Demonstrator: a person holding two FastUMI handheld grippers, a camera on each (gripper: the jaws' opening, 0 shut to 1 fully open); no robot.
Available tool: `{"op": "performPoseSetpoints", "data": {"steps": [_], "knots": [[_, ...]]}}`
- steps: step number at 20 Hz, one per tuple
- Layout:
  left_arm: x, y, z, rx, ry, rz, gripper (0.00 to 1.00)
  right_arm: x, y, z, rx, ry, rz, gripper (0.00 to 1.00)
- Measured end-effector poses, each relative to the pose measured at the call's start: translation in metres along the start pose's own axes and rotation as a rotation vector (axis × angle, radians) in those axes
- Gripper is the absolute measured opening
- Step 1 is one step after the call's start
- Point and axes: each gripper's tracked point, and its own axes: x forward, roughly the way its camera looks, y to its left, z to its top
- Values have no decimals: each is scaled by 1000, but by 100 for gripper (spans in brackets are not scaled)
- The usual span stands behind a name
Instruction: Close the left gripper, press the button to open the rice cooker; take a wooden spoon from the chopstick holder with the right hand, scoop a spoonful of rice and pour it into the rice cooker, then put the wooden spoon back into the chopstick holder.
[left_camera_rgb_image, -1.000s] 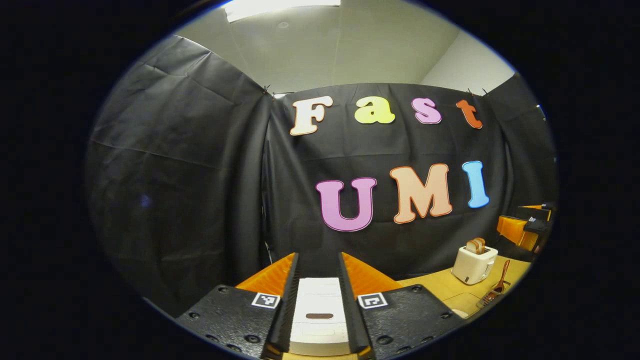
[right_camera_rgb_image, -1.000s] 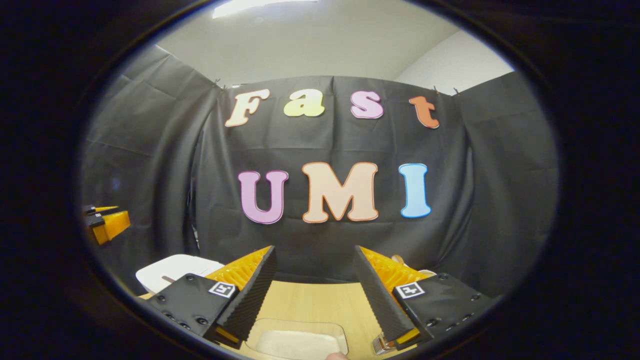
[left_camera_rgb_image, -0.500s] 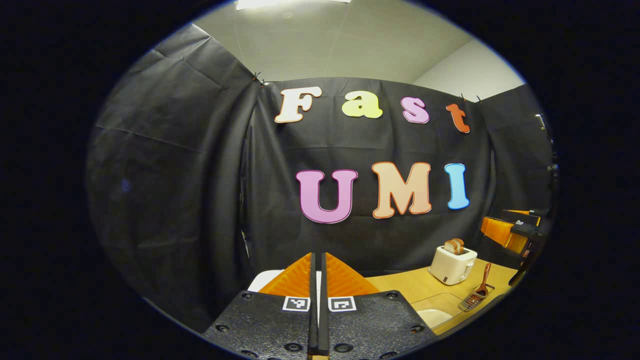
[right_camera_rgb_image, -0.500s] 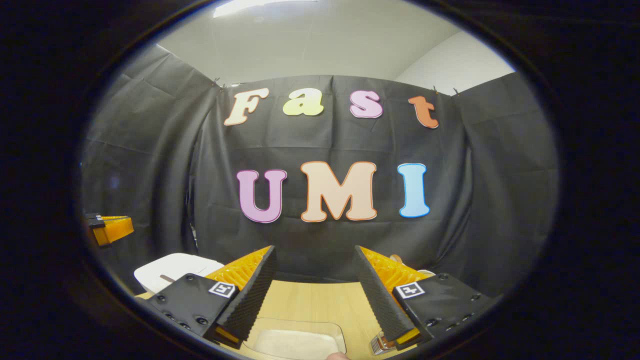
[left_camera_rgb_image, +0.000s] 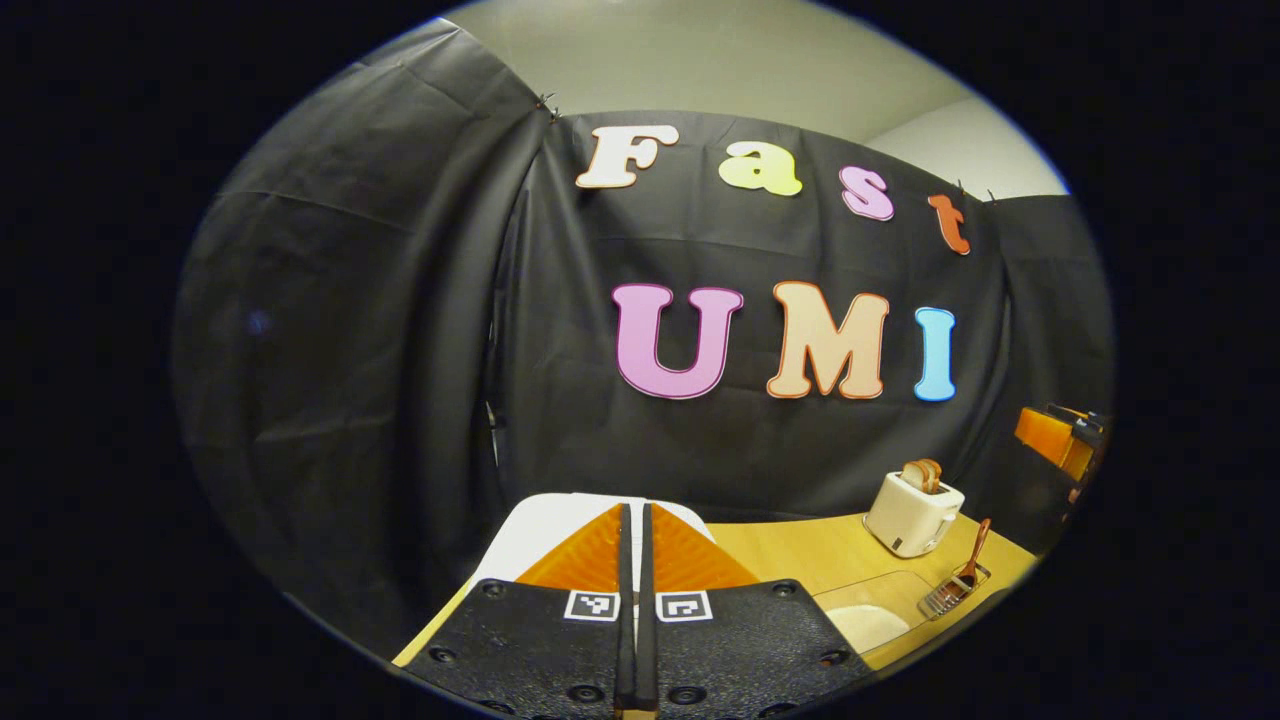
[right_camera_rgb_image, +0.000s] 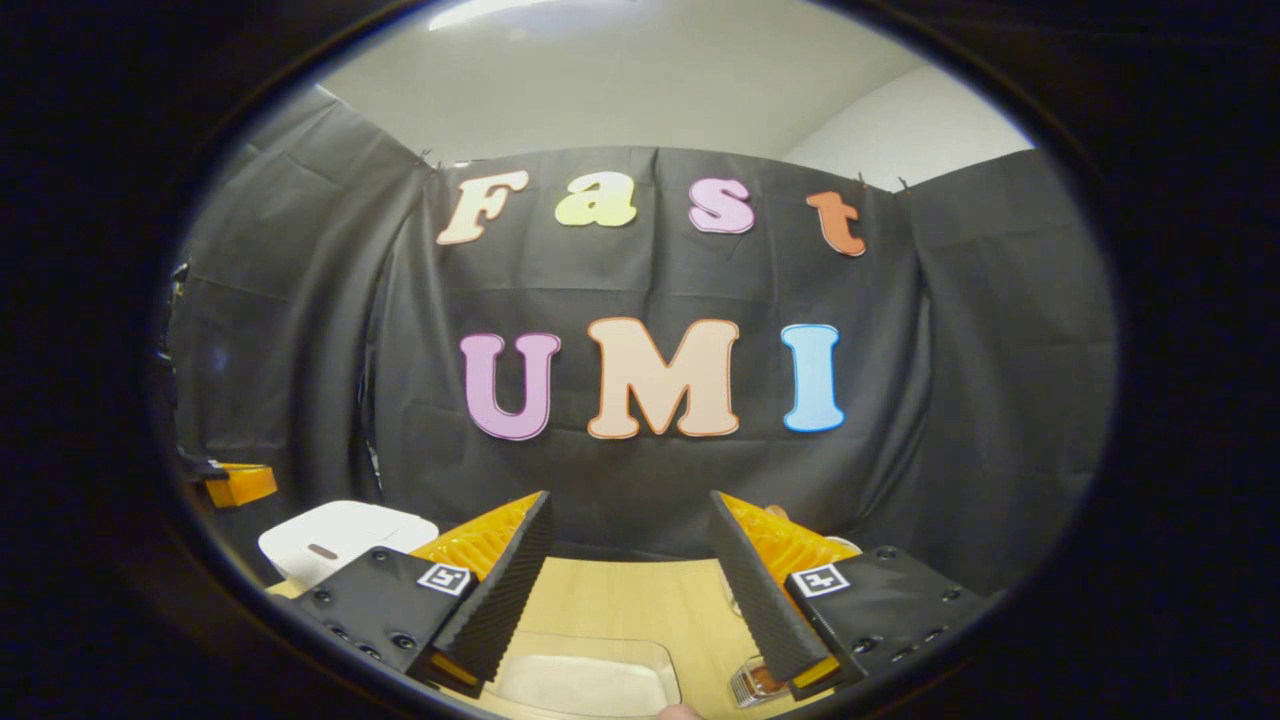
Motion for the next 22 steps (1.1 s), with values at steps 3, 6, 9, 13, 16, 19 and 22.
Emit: {"op": "performPoseSetpoints", "data": {"steps": [3, 6, 9, 13, 16, 19, 22], "knots": [[8, 6, -20, -8, 47, 4, 0, -2, -5, -4, -5, 10, -15, 99], [16, 8, -43, -20, 104, -6, 0, -2, -8, -5, -5, 18, -28, 98], [22, 9, -69, -35, 169, -10, 0, -2, -10, -9, -15, 28, -37, 95], [25, 12, -90, -47, 213, -4, 0, -2, -11, -13, -23, 40, -45, 94], [29, 11, -100, -45, 236, 0, 0, -1, -11, -13, -23, 42, -45, 100], [30, 10, -106, -43, 250, 1, 0, 1, -11, -14, -27, 45, -39, 100], [33, 10, -110, -19, 253, 9, 0, 0, -12, -15, -30, 48, -35, 99]]}}
